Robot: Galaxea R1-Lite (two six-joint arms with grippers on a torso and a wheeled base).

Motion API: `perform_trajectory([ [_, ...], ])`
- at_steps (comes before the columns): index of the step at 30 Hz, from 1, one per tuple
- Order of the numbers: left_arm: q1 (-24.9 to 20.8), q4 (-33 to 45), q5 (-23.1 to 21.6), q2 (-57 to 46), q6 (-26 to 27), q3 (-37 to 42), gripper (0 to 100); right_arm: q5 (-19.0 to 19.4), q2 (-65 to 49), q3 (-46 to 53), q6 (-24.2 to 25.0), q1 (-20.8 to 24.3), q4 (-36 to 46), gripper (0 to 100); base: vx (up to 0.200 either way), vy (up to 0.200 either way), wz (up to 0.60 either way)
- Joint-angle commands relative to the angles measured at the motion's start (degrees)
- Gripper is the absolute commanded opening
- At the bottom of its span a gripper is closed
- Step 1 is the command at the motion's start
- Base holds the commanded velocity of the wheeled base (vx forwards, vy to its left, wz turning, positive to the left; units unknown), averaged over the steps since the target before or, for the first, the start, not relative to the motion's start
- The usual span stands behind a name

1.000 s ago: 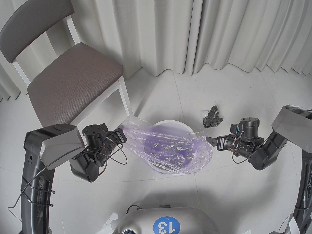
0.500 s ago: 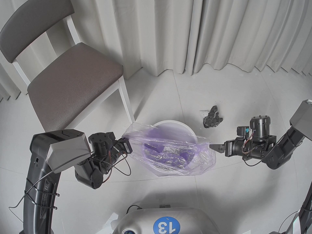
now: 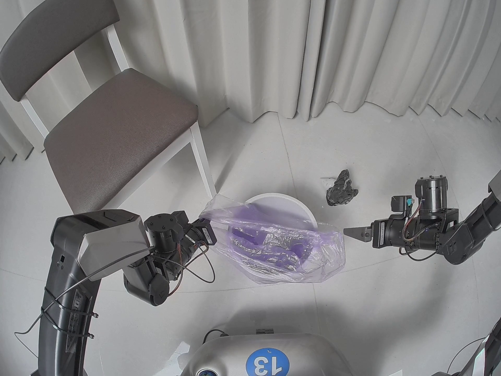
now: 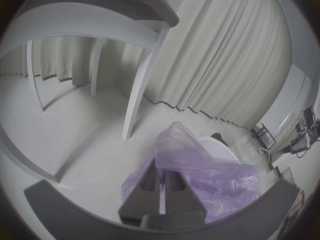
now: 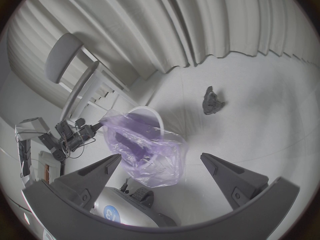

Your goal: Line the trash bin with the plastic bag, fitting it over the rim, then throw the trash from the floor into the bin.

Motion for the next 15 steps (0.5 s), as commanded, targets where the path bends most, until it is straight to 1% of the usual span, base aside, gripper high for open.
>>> perform_trajectory([
  [1,0.9,-0.6,0.1,-0.5,-0.1,0.3,100,-0.2,0.0,0.2,0.0,0.7,-0.8,100,0.000,0.000,0.00],
  [5,2.7,-2.1,-1.1,-2.1,0.1,2.5,100,-0.2,-0.9,0.3,0.1,0.5,-1.4,100,0.000,0.000,0.00],
  [7,3.5,-3.8,-2.9,-3.0,0.2,4.3,100,-0.1,-1.9,0.9,0.0,0.4,-1.4,100,0.000,0.000,0.00],
  [10,4.8,-5.2,-7.0,-4.5,0.4,7.6,100,-0.2,-3.0,1.3,-0.1,0.5,-1.4,100,0.000,0.000,0.00],
  [13,6.4,-4.8,-10.2,-6.4,1.3,11.1,100,-0.2,-3.8,1.8,-0.4,0.6,-1.4,100,0.000,0.000,0.00],
  [15,7.2,-4.3,-11.2,-7.2,2.8,12.3,100,-0.2,-3.8,2.0,-0.5,0.7,-1.4,100,0.000,0.000,0.00],
])
